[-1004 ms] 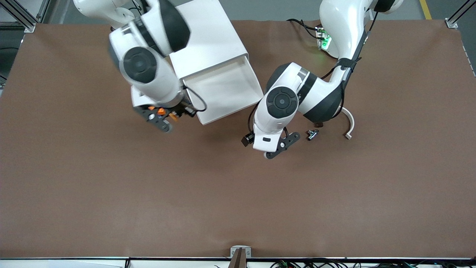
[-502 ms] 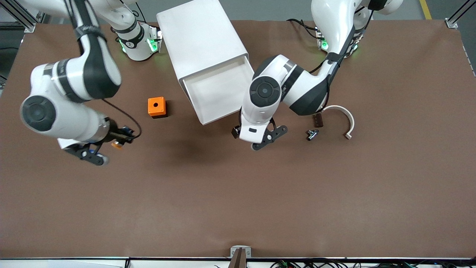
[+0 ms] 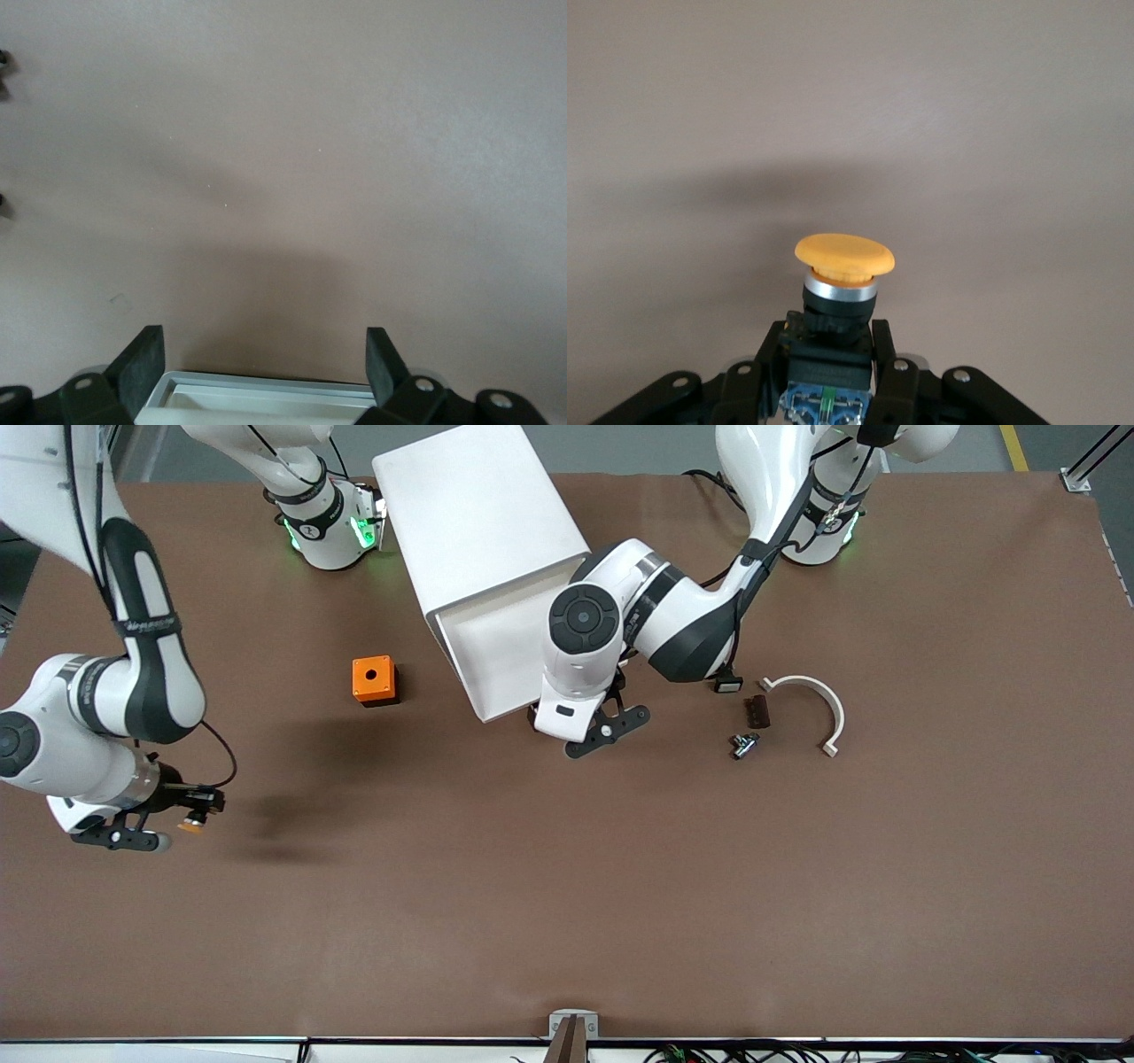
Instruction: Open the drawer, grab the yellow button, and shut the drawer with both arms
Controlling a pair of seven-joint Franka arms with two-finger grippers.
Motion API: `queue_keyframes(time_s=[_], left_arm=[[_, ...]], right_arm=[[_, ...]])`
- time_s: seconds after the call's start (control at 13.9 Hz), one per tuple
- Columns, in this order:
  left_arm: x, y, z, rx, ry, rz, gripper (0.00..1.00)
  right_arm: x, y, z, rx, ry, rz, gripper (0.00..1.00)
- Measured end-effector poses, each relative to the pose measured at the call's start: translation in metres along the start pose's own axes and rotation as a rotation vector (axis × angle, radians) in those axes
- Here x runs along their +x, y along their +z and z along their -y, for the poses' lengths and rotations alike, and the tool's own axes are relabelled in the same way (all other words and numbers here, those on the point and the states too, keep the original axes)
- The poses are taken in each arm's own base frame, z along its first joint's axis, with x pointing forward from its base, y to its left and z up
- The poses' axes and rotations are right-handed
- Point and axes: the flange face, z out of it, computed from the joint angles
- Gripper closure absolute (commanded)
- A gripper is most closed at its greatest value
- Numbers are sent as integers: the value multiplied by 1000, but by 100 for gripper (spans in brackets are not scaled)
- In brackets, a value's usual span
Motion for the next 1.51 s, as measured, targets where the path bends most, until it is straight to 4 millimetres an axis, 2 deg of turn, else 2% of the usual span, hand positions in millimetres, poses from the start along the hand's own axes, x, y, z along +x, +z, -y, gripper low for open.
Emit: queue_keyframes(time_s=[0.07,0.22,0.65,0.79,0.86,0.93,1.0,1.08,1.15,1.51], left_arm=[[-6,2,-2,2,9,-3,0],[-19,4,-6,7,30,-8,0],[-51,8,-15,13,76,-11,0],[-65,11,-18,18,96,-10,0],[-74,13,-20,22,104,-9,0],[-81,14,-21,27,110,-9,0],[-87,15,-22,30,110,-4,0],[-91,16,-22,33,109,8,0],[-94,17,-22,37,110,21,0],[-118,23,-22,61,122,84,0]], right_arm=[[0,17,-21,-3,-25,-6,100],[-1,41,-38,-5,-45,0,100],[2,71,-25,10,-78,34,98],[4,72,-21,13,-83,34,92],[4,73,-19,15,-85,34,86],[4,74,-18,16,-87,35,70],[4,75,-17,17,-88,37,38],[4,75,-17,18,-89,38,15],[5,75,-16,19,-90,37,1],[10,68,-14,18,-93,22,0]])
